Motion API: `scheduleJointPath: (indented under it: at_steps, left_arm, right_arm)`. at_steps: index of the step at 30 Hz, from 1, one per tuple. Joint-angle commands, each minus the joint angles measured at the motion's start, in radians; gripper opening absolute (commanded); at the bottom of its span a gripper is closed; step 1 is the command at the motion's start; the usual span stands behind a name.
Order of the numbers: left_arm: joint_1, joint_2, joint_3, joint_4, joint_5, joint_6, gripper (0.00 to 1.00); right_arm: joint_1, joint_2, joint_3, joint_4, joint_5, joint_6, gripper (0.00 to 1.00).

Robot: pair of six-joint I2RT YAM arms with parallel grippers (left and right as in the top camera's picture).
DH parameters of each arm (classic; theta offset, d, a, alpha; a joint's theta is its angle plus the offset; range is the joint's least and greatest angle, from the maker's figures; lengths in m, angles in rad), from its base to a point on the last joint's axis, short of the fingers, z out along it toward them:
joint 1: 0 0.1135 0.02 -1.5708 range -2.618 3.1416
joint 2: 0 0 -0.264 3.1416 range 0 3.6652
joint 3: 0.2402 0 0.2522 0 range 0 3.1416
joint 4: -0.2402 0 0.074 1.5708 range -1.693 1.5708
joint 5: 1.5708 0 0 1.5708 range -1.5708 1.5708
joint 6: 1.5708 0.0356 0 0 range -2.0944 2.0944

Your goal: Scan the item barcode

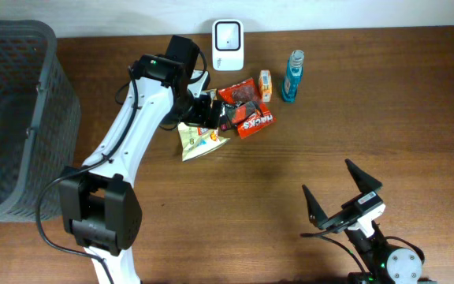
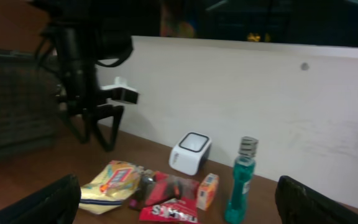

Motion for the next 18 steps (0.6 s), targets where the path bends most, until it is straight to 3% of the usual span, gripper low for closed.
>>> scheduleJointPath:
  at_steps: [1, 3, 4, 6, 8, 12, 18]
  left_arm:
    - [-0.007, 0.045, -0.006, -0.006, 0.025, -0.004, 0.92]
    - [-0.012, 0.066, -0.007, -0.013, 0.025, -0.004, 0.92]
    - [-0.013, 0.076, -0.007, -0.013, 0.025, -0.004, 0.86]
    - [-0.013, 0.093, -0.007, -0.013, 0.025, -0.004, 0.65]
    - [-0.013, 0.114, -0.007, -0.017, 0.028, -0.004, 0.51]
    - [-0.013, 0.152, -0.007, -0.046, 0.028, -0.003, 0.42]
    - [-0.013, 0.192, -0.007, -0.049, 0.028, -0.003, 0.31]
  right_arm:
    - [-0.003, -0.003, 0.041, -0.005, -0.050, 0.059, 0.99]
    - [-0.003, -0.002, 0.084, -0.050, -0.050, 0.079, 0.99]
    - [-0.003, 0.002, 0.116, -0.093, -0.050, 0.079, 0.99]
    - [-0.004, 0.022, 0.180, -0.169, -0.046, 0.076, 0.99]
    - [-0.005, 0.058, 0.233, -0.213, -0.047, 0.076, 0.99]
    - [-0.005, 0.225, 0.386, -0.326, -0.083, 0.064, 0.99]
    - [-0.005, 0.593, 0.655, -0.488, -0.401, -0.007, 0.98]
